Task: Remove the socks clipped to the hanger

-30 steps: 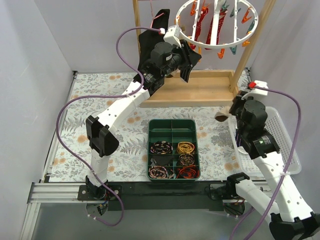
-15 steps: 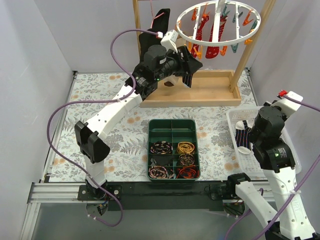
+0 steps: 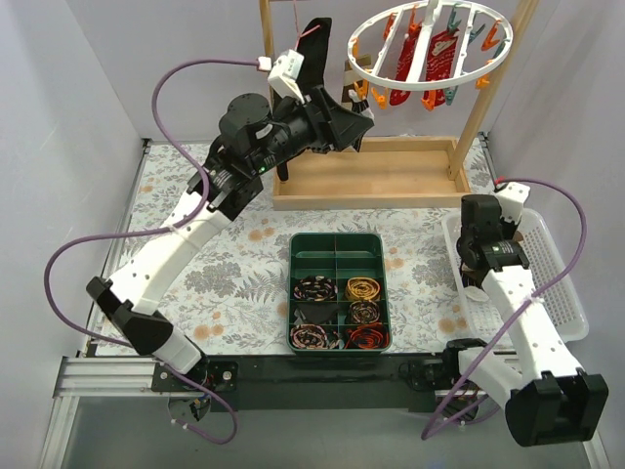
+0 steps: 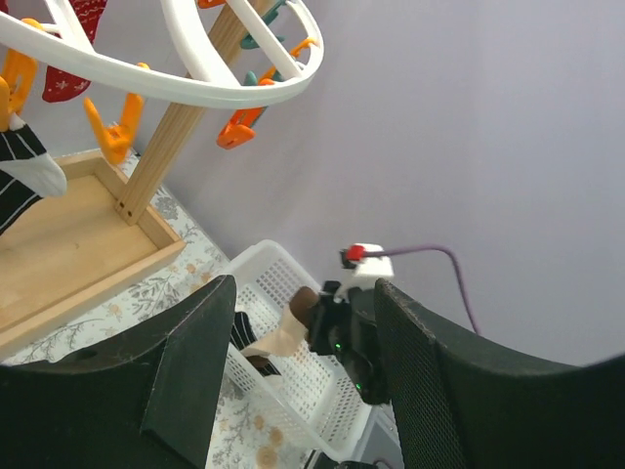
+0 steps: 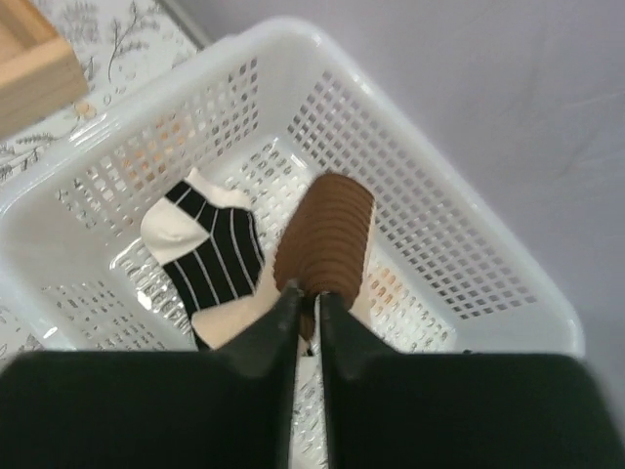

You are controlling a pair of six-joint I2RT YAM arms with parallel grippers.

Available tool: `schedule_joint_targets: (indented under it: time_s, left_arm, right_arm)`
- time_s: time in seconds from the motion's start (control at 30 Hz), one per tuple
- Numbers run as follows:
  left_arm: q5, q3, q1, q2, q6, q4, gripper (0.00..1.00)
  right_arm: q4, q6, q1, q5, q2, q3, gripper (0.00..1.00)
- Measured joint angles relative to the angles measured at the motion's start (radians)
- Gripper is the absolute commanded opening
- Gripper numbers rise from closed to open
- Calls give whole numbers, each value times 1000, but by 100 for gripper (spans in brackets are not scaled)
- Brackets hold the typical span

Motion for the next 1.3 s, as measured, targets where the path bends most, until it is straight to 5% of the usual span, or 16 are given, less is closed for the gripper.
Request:
schedule_joint_targets:
  time_s: [0.1, 0.53, 0.87, 1.3]
  left_arm:
    - [2, -33, 0, -52, 0, -3, 57]
    - [-60, -143, 0, -220, 51, -32, 57]
    - [-122, -208, 0, -273, 82, -60, 57]
    - [-192, -209, 0, -367, 163, -131, 58]
  right_arm:
    - [0, 14, -44, -71, 74, 0, 65]
    - [46, -60, -52, -406, 29, 53, 69]
    - [516, -84, 112, -790, 92, 43, 76]
    - [1183, -53, 251, -903, 425, -11, 77]
